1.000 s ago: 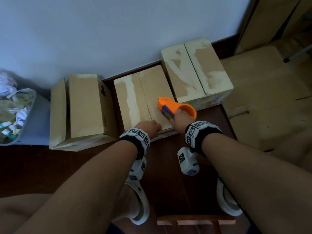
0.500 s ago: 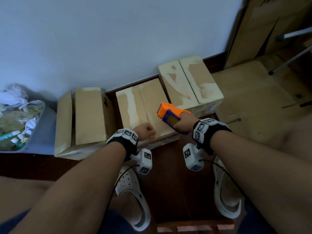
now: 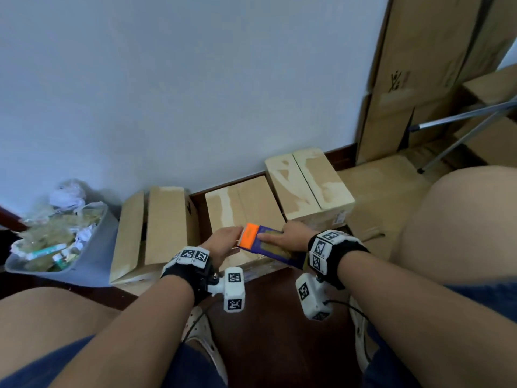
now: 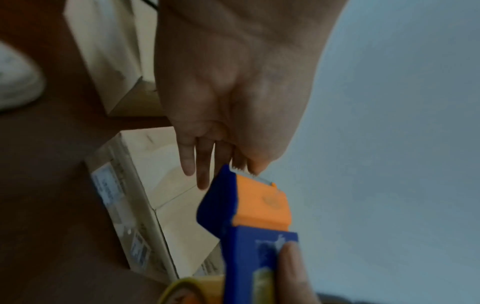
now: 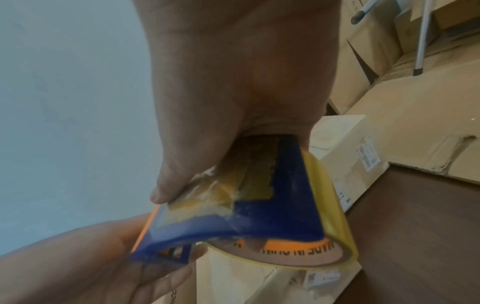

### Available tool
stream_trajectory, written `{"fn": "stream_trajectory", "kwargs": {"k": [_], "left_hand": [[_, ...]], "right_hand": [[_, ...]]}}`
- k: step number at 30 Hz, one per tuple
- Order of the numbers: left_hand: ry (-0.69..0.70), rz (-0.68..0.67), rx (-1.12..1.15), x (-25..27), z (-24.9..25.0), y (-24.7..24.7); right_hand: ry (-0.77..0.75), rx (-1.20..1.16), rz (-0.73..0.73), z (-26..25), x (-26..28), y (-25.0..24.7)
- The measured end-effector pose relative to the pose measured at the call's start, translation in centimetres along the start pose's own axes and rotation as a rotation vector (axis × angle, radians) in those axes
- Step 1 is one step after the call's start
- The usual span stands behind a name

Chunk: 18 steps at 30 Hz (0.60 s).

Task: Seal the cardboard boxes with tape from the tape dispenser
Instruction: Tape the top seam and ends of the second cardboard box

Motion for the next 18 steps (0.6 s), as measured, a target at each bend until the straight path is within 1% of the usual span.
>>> {"fn": "stream_trajectory", "kwargs": {"k": [1,3,9,13,15,18], "left_hand": [[-0.027,-0.001,0.108,0.3,-0.3,0.1],[-0.079,-0.005,0.228,0.4,-1.1,-0.3],[-0.217,-0.032,0.384,0.1,-2.5,-1.6],[-0.316,-0.105,0.432,0.4,-3.4,-2.0],[-0.344,-0.117,0.459,0.5,-4.1,-2.3],[-0.304,-0.078,0.465,0.5,-4.5,-2.6]], "right_hand": [[-0.007,0.002,-0.006,-0.2,-0.1,0.5],[-0.014,0.023,-0.028,-0.5,-0.4,1.5],[-0.019,0.026,-0.048,-1.2,-0.8,2.8],[-0.027,-0.008,-0.039,-1.2,-1.2,3.4],[-0.027,-0.004,-0.051,-1.1,-1.4,4.0],[-0.027,-0.035,-0.093,-1.1,-1.7,4.9]]}}
Point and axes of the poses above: each hand's wrist, its own x-axis away from the middle knuckle, its own y-axis out of the palm, z = x × y, the point moved 3 cm from there along -x, towards the middle knuckle, and after that the axes turned 15 degrees about x, right-handed, at the moved point
